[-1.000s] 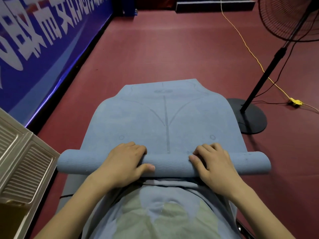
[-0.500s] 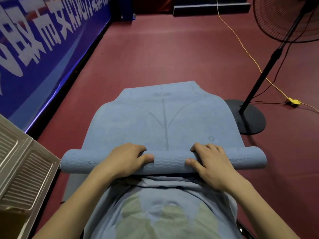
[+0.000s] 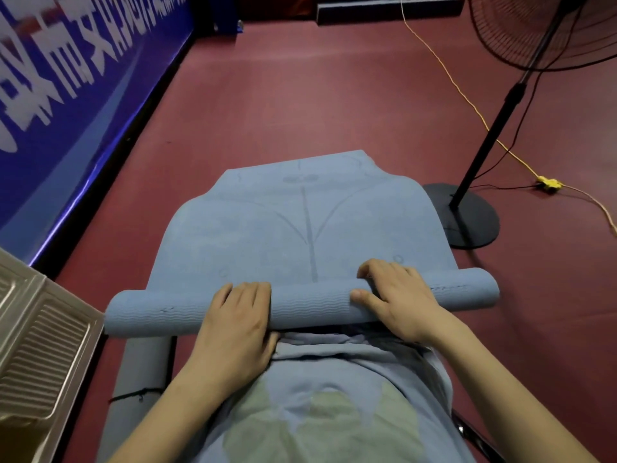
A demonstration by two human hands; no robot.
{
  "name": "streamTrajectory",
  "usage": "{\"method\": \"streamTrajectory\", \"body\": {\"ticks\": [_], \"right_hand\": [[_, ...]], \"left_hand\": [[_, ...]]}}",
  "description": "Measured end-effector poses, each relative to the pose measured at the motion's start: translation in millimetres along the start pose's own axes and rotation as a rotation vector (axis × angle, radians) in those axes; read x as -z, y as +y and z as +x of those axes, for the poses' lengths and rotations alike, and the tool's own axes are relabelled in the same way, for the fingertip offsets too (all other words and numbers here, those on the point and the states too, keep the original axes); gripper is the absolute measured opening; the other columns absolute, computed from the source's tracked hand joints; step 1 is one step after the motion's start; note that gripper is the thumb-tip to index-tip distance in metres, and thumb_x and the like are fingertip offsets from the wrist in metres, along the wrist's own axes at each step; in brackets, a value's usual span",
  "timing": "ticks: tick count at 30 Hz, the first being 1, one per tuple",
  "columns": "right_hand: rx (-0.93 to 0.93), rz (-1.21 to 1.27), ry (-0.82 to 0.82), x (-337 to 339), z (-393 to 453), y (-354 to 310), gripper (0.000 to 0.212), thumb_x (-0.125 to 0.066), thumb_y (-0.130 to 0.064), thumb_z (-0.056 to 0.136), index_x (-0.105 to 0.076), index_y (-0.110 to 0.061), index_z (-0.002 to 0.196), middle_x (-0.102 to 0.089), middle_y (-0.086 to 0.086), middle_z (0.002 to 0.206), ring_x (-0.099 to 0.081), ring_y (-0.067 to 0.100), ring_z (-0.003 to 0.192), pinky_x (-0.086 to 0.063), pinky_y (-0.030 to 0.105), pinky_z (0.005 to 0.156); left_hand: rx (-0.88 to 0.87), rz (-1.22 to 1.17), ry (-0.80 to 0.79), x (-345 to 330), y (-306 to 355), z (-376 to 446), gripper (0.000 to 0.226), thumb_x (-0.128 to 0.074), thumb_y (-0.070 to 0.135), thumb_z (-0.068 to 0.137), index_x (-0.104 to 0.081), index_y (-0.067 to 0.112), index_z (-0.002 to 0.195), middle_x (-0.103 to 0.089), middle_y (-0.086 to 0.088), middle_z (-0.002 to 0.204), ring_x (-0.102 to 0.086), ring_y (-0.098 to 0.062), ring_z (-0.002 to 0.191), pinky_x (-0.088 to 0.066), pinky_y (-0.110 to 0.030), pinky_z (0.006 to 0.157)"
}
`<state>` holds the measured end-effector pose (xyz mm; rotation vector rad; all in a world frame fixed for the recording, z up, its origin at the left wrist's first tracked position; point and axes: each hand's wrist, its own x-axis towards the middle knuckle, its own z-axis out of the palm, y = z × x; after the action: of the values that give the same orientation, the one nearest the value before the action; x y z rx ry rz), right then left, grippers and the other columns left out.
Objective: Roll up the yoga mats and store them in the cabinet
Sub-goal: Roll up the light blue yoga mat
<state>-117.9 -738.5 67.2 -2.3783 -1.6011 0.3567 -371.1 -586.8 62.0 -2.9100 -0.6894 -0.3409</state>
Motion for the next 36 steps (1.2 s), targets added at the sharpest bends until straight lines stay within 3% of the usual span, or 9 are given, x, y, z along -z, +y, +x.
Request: {"method": "streamTrajectory", "body": {"ticks": [4,7,10,18,23,27,29,33,36], "right_hand": [[-0.013,-0.008,-0.006,5.5,17.9,0.2,0.063,-0.018,-0.077,0.083,-0.055,-0.032,0.106,-0.049,-0.010,0.105,-0.040,0.017,0.104,-0.033,0.037,0.088],[-0.035,-0.020,-0.026,10.3,33.5,1.6,0.063,-0.018,-0.079,0.082,-0.058,-0.032,0.096,-0.048,-0.007,0.101,-0.038,0.017,0.101,-0.034,0.038,0.089],[-0.041,-0.014,-0.067,14.0,45.2,4.2,0.058,-0.016,-0.076,0.085,-0.052,-0.032,0.085,-0.048,-0.006,0.091,-0.046,0.021,0.095,-0.036,0.040,0.081],[-0.033,0.024,-0.023,13.6,53.3,8.1,0.052,-0.031,-0.063,0.101,-0.052,-0.021,0.080,-0.061,-0.005,0.078,-0.058,0.023,0.078,-0.046,0.040,0.072],[0.025,0.020,-0.047,22.8,36.5,-5.9,0.052,-0.035,-0.060,0.100,-0.047,-0.020,0.070,-0.055,-0.003,0.078,-0.053,0.025,0.080,-0.046,0.042,0.074],[0.043,0.038,-0.098,25.2,-5.5,-12.2,0.068,-0.023,-0.079,0.087,-0.053,-0.019,0.077,-0.055,-0.005,0.080,-0.052,0.017,0.078,-0.046,0.043,0.076],[0.034,0.010,-0.105,14.5,-25.5,-12.2,0.071,-0.018,-0.080,0.089,-0.060,-0.023,0.092,-0.059,-0.008,0.089,-0.053,0.016,0.085,-0.045,0.039,0.081],[0.024,-0.181,0.084,-10.5,-43.2,-17.5,0.068,-0.009,-0.069,0.099,-0.060,-0.027,0.116,-0.059,-0.008,0.101,-0.054,0.021,0.094,-0.039,0.037,0.085],[0.018,-0.165,0.257,-18.6,-45.3,-28.5,0.054,-0.023,-0.056,0.103,-0.060,-0.021,0.119,-0.061,-0.003,0.108,-0.055,0.026,0.102,-0.042,0.042,0.090]], "left_hand": [[0.023,0.052,-0.036,-12.2,-3.8,15.3,0.063,-0.062,0.041,0.064,-0.060,0.004,0.115,-0.059,-0.010,0.097,-0.058,-0.034,0.087,-0.047,-0.046,0.084],[0.026,0.030,-0.142,-13.4,-15.1,33.7,0.068,-0.060,0.066,0.061,-0.058,0.014,0.105,-0.057,-0.002,0.090,-0.060,-0.030,0.082,-0.043,-0.041,0.076],[0.007,0.075,-0.330,-2.3,-23.8,56.3,0.085,-0.065,0.085,0.055,-0.052,0.021,0.108,-0.063,0.002,0.098,-0.063,-0.027,0.092,-0.038,-0.038,0.072],[-0.002,0.032,-0.478,11.2,-31.3,82.9,0.088,-0.076,0.082,0.051,-0.050,0.023,0.111,-0.067,0.001,0.103,-0.064,-0.027,0.097,-0.042,-0.037,0.069],[-0.037,0.077,-0.507,23.0,-28.8,83.0,0.061,-0.073,0.066,0.053,-0.053,0.025,0.094,-0.065,-0.001,0.088,-0.063,-0.028,0.082,-0.048,-0.035,0.066],[-0.063,0.068,-0.571,34.3,-21.3,57.0,0.057,-0.068,0.065,0.050,-0.052,0.026,0.088,-0.063,0.003,0.083,-0.062,-0.025,0.077,-0.043,-0.034,0.062],[-0.059,0.056,-0.604,37.8,-16.2,43.5,0.058,-0.069,0.066,0.050,-0.054,0.026,0.090,-0.064,0.003,0.086,-0.063,-0.025,0.080,-0.043,-0.033,0.062],[-0.012,0.042,-0.640,39.2,-11.5,40.9,0.064,-0.071,0.066,0.051,-0.057,0.027,0.100,-0.065,0.003,0.091,-0.065,-0.025,0.085,-0.051,-0.033,0.068],[0.015,0.013,-0.662,38.2,-11.8,47.4,0.064,-0.075,0.064,0.051,-0.058,0.027,0.101,-0.063,0.003,0.091,-0.063,-0.024,0.084,-0.053,-0.034,0.070]]}}
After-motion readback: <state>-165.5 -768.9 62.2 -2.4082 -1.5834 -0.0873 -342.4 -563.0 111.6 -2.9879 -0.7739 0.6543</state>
